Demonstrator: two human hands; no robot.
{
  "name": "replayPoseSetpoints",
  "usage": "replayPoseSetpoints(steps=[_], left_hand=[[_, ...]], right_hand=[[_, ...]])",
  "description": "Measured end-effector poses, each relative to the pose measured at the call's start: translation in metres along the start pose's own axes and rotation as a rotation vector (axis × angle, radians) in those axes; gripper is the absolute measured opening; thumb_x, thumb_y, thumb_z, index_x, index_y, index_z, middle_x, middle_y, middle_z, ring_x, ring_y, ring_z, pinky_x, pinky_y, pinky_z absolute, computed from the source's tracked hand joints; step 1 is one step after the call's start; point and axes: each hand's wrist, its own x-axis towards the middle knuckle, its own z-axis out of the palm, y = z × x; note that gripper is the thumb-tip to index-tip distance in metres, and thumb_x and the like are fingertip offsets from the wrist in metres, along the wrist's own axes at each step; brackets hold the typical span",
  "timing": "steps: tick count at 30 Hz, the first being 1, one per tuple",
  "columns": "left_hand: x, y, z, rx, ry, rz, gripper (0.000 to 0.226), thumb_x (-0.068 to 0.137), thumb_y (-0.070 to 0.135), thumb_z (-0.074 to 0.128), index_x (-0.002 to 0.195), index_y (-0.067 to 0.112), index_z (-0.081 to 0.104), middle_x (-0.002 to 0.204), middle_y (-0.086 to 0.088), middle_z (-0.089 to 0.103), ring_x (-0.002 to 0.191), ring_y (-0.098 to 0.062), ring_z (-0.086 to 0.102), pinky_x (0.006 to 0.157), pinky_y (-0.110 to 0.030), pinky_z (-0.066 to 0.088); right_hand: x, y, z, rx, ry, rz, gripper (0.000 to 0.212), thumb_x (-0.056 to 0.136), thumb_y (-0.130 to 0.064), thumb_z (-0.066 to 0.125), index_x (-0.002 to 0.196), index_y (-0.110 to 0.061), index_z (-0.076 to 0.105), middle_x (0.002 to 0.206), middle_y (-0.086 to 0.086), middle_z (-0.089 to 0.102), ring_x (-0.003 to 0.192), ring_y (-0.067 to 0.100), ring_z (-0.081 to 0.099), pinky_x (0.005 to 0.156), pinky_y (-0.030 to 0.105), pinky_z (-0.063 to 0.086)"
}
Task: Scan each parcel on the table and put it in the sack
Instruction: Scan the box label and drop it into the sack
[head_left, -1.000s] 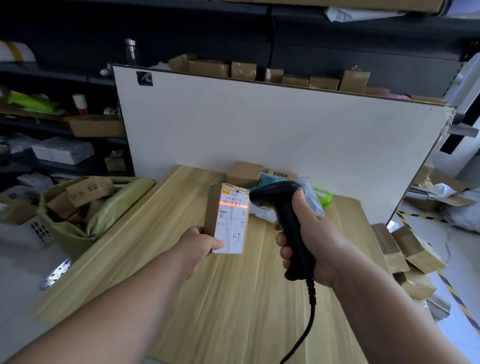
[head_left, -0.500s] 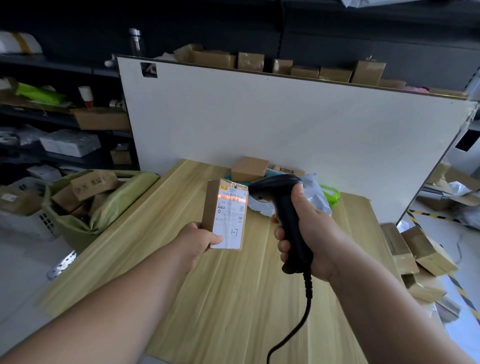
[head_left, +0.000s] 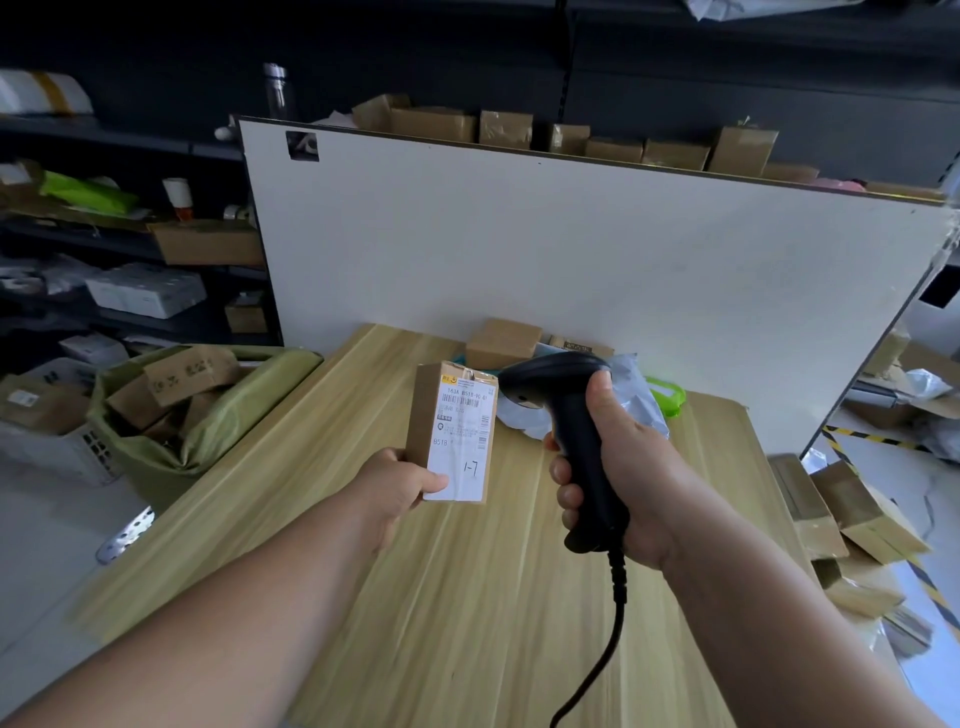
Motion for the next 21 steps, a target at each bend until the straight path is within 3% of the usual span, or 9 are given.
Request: replayPoseSetpoints(steps=[5, 13, 17, 21], left_hand=[[0.002, -0.001, -0.014, -0.01, 0.025, -0.01, 0.032, 0.079, -0.003, 0.067, 0.109, 0.007, 0.061, 0.105, -0.006, 0.07, 0.1, -0.022, 0.065, 0.095, -0.035, 0.049], [0.01, 0.003, -0.093, -0.049, 0.233, -0.015, 0.021, 0.079, 0.003, 0.07, 0.094, 0.012, 0.058, 0.091, -0.002, 0.068, 0.085, -0.017, 0.063, 0.078, -0.028, 0.048], [0.016, 0.003, -0.149, -0.082, 0.297, -0.032, 0.018, 0.081, 0.004, 0.068, 0.097, 0.008, 0.062, 0.086, -0.005, 0.07, 0.079, -0.019, 0.065, 0.085, -0.032, 0.052], [0.029, 0.003, -0.214, -0.147, 0.335, -0.033, 0.012, 0.084, 0.005, 0.066, 0.093, 0.013, 0.062, 0.073, 0.004, 0.07, 0.065, -0.009, 0.065, 0.055, -0.022, 0.046]], right_hand=[[0.011, 0.004, 0.01, -0.017, -0.025, -0.006, 0.076, 0.078, -0.082, 0.049, 0.1, -0.011, 0.067, 0.062, 0.007, 0.062, 0.044, 0.021, 0.052, 0.049, 0.028, 0.046], [0.044, 0.006, 0.072, -0.059, -0.11, 0.016, 0.076, 0.077, -0.084, 0.049, 0.1, -0.012, 0.064, 0.061, 0.007, 0.06, 0.043, 0.02, 0.051, 0.048, 0.029, 0.044], [0.062, 0.006, 0.118, -0.081, -0.151, 0.041, 0.078, 0.078, -0.083, 0.048, 0.1, -0.011, 0.065, 0.062, 0.006, 0.059, 0.044, 0.019, 0.051, 0.047, 0.028, 0.042], [0.079, 0.011, 0.177, -0.092, -0.17, 0.053, 0.078, 0.079, -0.082, 0.05, 0.103, -0.01, 0.065, 0.061, 0.005, 0.06, 0.045, 0.018, 0.052, 0.046, 0.027, 0.043]])
